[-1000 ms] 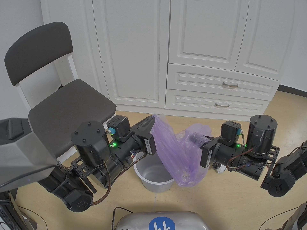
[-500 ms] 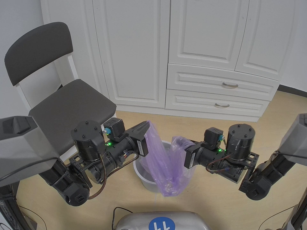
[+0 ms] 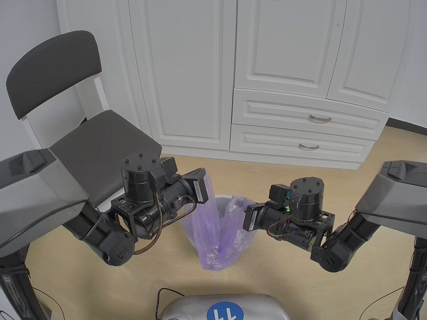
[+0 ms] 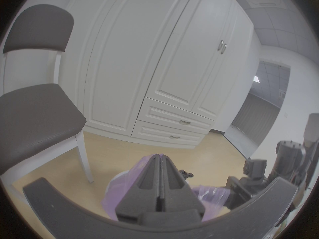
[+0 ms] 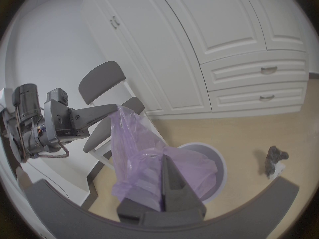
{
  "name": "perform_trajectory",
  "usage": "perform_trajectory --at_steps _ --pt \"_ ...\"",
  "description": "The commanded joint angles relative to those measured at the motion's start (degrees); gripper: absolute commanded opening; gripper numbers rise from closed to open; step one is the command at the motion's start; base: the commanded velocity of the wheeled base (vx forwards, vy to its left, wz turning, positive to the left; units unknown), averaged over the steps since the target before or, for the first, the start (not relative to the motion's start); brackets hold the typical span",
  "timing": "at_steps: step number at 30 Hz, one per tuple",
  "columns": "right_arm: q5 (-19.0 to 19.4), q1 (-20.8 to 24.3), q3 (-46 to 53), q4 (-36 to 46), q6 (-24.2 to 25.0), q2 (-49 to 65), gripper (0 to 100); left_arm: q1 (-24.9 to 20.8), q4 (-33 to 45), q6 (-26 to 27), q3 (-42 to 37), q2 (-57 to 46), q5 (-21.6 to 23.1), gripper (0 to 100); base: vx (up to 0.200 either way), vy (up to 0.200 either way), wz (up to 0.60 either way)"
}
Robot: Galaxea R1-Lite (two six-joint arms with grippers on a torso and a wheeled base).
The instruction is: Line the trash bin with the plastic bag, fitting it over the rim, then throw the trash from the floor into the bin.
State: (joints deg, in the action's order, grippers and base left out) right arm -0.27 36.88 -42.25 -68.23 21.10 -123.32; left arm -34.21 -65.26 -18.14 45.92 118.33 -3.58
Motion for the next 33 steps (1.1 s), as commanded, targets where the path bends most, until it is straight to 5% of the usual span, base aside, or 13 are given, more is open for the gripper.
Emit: perform_trajectory --at_steps 1,33 --pt "0.0 -1.37 -3.1 2.22 2.63 -1.31 0 0.37 1.27 -1.99 4.0 3.31 -1.16 0 0.0 0.0 0.0" --pt "3.08 -5.41 -10.13 11.37 12.03 -4.65 0 0.37 2.06 -6.38 10.15 12.18 -1.16 0 0.0 0.0 0.0"
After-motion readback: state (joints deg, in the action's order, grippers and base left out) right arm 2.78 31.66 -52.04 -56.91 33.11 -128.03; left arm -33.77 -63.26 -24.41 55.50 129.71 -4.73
